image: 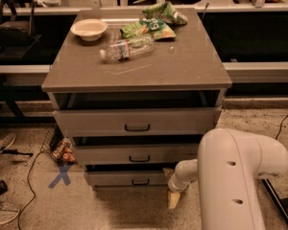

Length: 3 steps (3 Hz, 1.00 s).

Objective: Open bottom drawer

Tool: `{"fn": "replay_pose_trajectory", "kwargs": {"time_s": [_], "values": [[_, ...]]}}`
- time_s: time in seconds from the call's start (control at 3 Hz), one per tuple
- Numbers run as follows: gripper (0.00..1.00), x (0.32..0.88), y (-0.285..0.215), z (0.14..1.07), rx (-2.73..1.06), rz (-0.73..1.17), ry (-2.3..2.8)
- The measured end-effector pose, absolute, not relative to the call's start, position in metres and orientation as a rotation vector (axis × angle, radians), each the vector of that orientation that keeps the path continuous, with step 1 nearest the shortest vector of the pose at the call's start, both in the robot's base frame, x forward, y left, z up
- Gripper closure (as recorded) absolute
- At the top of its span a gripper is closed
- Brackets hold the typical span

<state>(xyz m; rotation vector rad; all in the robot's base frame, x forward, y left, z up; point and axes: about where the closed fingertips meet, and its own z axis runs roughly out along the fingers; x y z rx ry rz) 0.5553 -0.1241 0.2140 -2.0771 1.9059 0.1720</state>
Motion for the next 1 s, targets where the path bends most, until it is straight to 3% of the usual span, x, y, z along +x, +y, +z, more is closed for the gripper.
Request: {"fn": "replay_pose_trajectory", "kwargs": {"time_s": [0.67, 1.0], "values": [[0.00, 0.583, -0.130, 0.200, -2.083, 0.042, 1.874], [0.00, 0.598, -0.133, 0.181, -2.085, 0.077, 1.891]]}}
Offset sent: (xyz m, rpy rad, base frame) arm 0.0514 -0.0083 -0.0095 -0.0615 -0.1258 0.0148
